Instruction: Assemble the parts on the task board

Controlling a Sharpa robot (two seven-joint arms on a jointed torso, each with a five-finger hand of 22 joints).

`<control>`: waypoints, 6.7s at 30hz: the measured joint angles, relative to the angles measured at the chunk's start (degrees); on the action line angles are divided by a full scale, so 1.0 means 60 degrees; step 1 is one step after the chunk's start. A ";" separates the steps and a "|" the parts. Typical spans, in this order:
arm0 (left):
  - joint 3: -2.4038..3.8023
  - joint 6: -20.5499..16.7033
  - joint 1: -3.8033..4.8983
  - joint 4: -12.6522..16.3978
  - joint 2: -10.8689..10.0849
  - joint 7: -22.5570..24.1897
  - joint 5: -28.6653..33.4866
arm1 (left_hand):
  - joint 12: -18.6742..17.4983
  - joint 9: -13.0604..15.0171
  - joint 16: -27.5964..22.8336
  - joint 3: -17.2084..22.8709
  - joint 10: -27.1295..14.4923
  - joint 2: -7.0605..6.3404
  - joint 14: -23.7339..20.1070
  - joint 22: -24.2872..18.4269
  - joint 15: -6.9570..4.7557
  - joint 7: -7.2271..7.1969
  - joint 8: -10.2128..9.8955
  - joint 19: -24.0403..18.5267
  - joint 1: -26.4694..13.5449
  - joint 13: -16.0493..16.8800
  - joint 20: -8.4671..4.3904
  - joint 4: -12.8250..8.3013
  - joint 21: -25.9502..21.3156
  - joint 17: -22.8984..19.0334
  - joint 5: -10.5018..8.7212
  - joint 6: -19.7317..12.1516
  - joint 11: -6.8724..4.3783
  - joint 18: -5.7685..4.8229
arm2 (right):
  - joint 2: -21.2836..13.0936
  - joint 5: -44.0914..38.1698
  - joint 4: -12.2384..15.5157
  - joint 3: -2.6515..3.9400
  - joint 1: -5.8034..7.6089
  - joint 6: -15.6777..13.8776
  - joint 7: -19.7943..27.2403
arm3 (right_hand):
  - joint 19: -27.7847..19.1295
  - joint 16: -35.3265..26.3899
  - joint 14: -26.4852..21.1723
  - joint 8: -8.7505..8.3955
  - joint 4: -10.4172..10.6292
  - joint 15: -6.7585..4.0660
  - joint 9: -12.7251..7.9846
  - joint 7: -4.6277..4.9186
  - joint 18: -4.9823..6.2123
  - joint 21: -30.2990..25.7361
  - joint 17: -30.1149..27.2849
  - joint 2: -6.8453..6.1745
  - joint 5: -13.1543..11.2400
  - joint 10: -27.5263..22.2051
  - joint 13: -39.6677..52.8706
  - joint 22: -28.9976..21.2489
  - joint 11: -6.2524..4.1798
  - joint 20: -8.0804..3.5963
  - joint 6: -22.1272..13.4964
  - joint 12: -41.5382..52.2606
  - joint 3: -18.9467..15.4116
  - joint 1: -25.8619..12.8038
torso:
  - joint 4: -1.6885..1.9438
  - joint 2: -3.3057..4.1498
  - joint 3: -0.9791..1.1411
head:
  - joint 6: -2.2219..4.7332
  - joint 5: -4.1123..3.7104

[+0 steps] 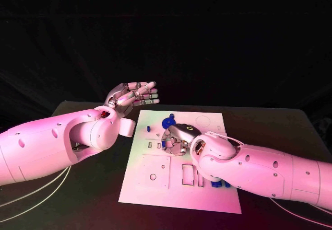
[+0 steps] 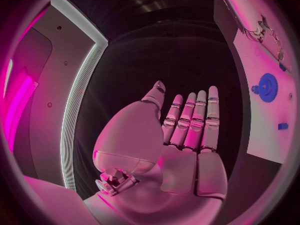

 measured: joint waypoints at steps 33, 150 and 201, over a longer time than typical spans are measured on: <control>-0.0004 0.0754 -0.0002 -0.0698 0.0114 -0.0779 -0.1121 | 0.0848 0.0124 0.1694 -0.0184 0.2841 -0.0088 0.4083 0.0613 -0.1349 -0.0345 0.0526 0.2601 -0.0267 0.0265 -0.1127 0.0210 0.1598 0.0939 0.0038 0.1716 -0.1191 -0.0002 | -0.1190 0.1355 0.0821 0.0122 0.0475 -0.1333 0.1754 | -0.0567 -0.1408 -0.0001 -0.0014 0.0968 0.0273 -0.0328 0.0176 0.0398 -0.2166 0.0004 -0.0109 -0.0683 -0.1777 -0.1643 -0.0294 0.0213 0.0283 -0.0947 -0.1419 -0.1765 0.0606 | -0.0040 -0.0121 0.0015 | 0.0192 -0.0069; -0.0053 0.6361 0.0136 -0.2739 0.2979 -1.0099 -1.0338 | 0.8987 0.4804 1.3722 -0.0939 0.3770 -0.0053 0.5647 1.1446 -0.2407 -0.1433 0.3819 0.6278 -0.1812 0.8797 -0.2524 0.2007 1.1134 1.1833 0.0094 0.1022 -0.2270 -0.0974 | -0.4456 0.7484 0.1091 0.0181 0.1621 -0.0463 0.3962 | -0.1089 -1.3203 -0.0224 -0.0910 0.0865 0.0220 -0.1024 0.0010 0.1484 -1.2430 -0.7933 -0.0327 0.0484 0.0848 -0.9073 -1.0030 0.0040 0.0167 0.1117 -1.0498 -0.0901 0.0705 | -0.0202 -0.0541 0.0157 | -0.0612 0.0181; -0.0062 0.4512 -0.0029 -0.1938 0.2096 -1.0062 -0.9254 | 0.9154 0.5935 1.3722 0.6054 0.4132 -0.1683 0.5627 1.1468 -0.2526 -0.1383 0.4401 0.6243 -0.2049 0.9029 -0.2559 0.1008 1.1170 1.1838 0.0039 0.0603 -0.2423 -0.0970 | -0.4462 0.7660 0.1014 0.0179 0.1607 -0.0115 0.3686 | -0.1124 -1.3203 -0.0361 -0.0910 0.0783 0.0218 -0.1020 0.0038 0.1485 -1.2475 -0.7722 -0.0288 0.0633 0.0715 -0.8918 -1.0081 0.0040 0.0202 0.1022 -1.0498 -0.0899 0.0744 | -0.0167 -0.0541 0.0158 | -0.0634 0.0223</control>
